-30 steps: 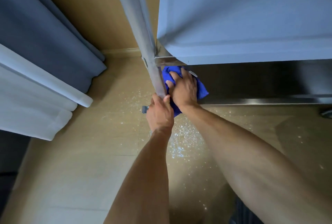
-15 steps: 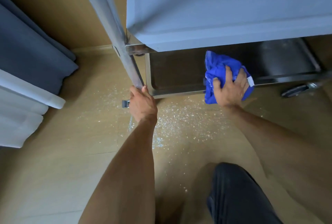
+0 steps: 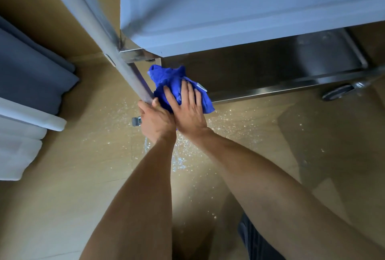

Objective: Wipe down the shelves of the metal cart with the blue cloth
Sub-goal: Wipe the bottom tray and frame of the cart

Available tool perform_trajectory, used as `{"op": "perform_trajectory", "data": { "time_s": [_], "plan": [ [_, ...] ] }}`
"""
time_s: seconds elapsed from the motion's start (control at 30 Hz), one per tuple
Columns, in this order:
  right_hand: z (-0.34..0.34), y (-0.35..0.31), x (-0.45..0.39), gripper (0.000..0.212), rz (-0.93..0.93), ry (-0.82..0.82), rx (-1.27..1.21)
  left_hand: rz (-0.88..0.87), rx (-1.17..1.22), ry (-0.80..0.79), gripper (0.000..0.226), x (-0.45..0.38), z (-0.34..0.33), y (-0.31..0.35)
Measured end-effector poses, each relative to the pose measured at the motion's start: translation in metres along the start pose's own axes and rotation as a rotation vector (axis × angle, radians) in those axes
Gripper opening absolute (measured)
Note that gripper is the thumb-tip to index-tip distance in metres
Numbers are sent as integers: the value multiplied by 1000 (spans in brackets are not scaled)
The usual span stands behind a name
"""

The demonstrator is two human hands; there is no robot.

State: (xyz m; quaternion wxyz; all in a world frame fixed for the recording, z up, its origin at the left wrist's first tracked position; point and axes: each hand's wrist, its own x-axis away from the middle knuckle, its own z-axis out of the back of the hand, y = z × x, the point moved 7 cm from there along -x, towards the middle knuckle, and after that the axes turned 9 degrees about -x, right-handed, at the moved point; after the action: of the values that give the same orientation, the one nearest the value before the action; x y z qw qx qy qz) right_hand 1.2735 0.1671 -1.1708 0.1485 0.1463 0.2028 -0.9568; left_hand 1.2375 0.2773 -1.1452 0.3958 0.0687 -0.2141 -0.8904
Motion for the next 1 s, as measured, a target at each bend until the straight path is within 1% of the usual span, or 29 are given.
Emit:
{"op": "perform_trajectory", "data": {
  "time_s": [0.03,0.1,0.17,0.23,0.3,0.37,0.5,0.53,0.6,0.7,0.77,0.8,0.87,0.93,1.0],
  "plan": [
    [4,7,3,52,-5,-7,-14,13,1,9,42,2,-3,2],
    [14,24,9,56,-78,-21,-11,69,-4,19,43,8,-12,5],
    [22,48,18,65,-151,-23,11,159,-50,1,44,19,-22,6],
    [35,78,25,66,-197,8,12,251,8,-33,41,37,-31,8],
    [52,113,34,61,-259,79,-5,221,42,-83,39,55,-42,21],
    [69,158,44,59,-372,166,-36,157,40,-122,42,67,-51,39],
    [118,273,48,61,-761,367,-82,168,8,-151,43,73,-64,56],
    [132,302,49,63,-843,374,-81,154,-19,-155,42,74,-64,58],
    [156,353,52,66,-971,335,-80,146,-34,-168,43,76,-67,59],
    [184,396,51,66,-1041,338,-71,163,9,-128,47,74,-70,53],
    [181,393,44,65,-1045,308,-59,142,-31,-108,50,73,-69,50],
    [176,378,41,65,-993,300,-24,140,-42,-110,50,73,-68,50],
    [157,334,37,62,-809,310,35,146,-33,-118,48,74,-68,53],
    [131,278,41,57,-659,317,15,146,-47,-120,42,75,-65,54],
    [104,217,38,52,-528,295,-32,110,-64,-143,33,73,-63,53]
  ]
}}
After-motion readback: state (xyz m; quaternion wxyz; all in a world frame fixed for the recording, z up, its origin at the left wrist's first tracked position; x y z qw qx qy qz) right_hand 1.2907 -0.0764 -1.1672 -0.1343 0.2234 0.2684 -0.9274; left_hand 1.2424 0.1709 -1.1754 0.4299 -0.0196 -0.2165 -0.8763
